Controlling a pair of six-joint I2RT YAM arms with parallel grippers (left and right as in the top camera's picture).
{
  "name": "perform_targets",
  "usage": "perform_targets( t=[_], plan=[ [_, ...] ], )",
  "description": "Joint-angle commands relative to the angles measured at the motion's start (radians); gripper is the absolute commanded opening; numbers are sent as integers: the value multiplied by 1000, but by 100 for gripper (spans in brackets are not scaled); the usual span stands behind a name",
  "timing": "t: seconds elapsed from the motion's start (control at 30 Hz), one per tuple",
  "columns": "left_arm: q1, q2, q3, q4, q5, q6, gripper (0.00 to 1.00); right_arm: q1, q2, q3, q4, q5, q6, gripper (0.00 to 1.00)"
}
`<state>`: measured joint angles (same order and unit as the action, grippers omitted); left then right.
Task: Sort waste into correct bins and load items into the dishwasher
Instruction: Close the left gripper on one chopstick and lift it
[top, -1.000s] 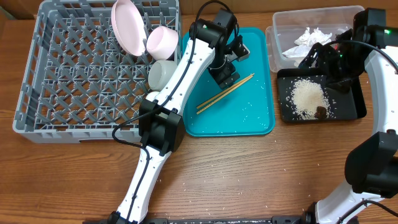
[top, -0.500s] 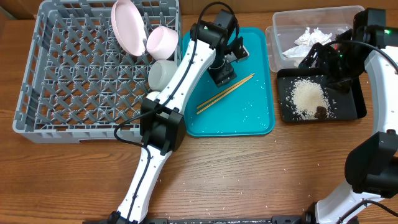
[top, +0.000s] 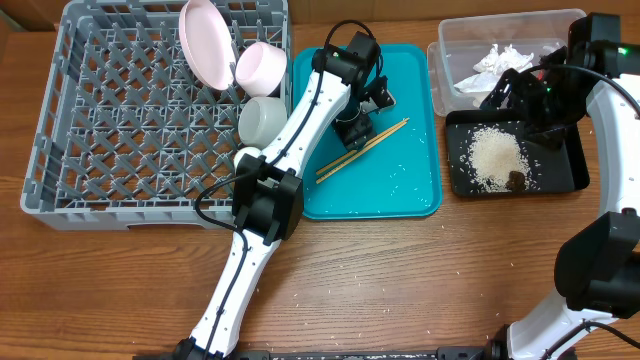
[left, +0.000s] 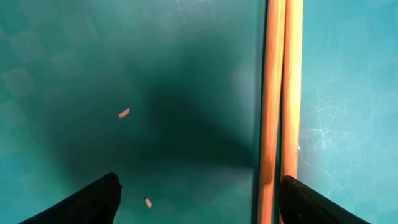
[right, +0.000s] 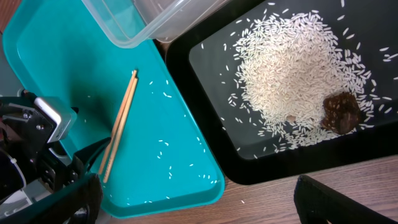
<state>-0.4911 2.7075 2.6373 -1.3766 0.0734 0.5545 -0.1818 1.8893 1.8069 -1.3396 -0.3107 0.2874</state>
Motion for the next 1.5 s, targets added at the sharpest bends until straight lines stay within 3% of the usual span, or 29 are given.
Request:
perform_targets(
  t=[0.0,1.47],
  plan=[
    [-8,13,0,-7,5,16,82,-2,-32,23,3,-4,0,100],
    [-8,20,0,-33,43,14,75,-2,-32,23,3,-4,0,100]
  ],
)
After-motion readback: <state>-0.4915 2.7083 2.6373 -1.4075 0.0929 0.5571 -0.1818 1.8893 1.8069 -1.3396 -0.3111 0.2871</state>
